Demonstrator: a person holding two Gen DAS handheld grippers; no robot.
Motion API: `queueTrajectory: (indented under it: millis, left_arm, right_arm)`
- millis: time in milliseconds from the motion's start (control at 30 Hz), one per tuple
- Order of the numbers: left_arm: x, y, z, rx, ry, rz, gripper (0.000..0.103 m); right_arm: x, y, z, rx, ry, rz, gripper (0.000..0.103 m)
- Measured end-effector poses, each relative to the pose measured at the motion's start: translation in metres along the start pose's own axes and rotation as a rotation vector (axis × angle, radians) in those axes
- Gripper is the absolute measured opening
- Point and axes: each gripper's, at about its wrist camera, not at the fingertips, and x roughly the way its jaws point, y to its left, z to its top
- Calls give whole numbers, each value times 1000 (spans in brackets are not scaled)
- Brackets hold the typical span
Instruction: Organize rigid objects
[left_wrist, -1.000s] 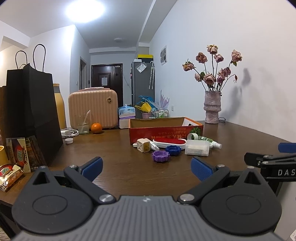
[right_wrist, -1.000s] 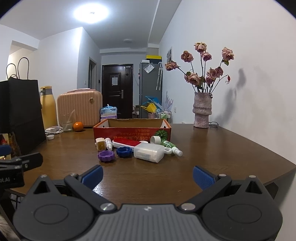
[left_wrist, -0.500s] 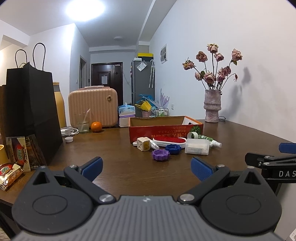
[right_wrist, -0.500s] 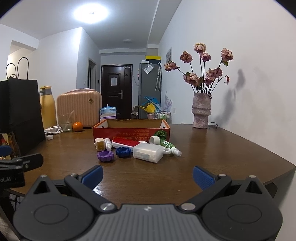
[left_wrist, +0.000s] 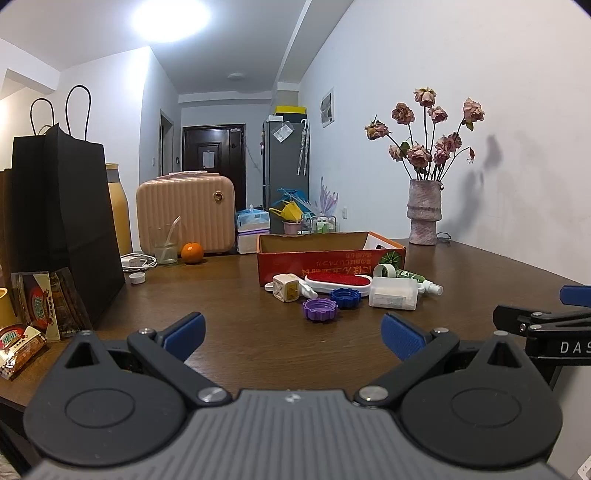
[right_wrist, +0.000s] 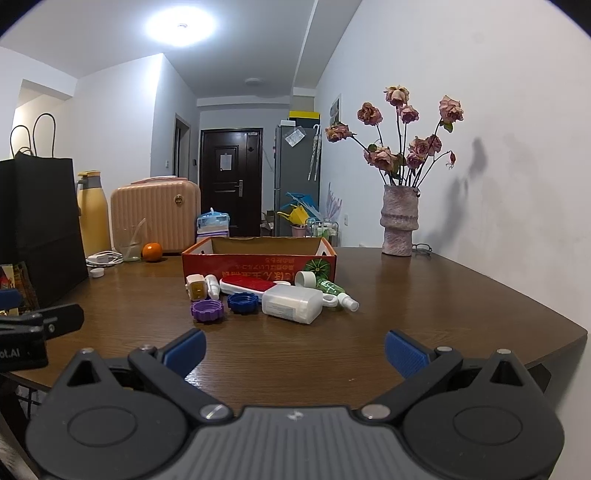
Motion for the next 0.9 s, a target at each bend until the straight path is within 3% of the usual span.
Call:
queueTrajectory:
  millis: [900]
  left_arm:
    - [2,0,-1,8,11,-9,103]
  right_arm:
    - [2,0,-5,-9,6,2,103]
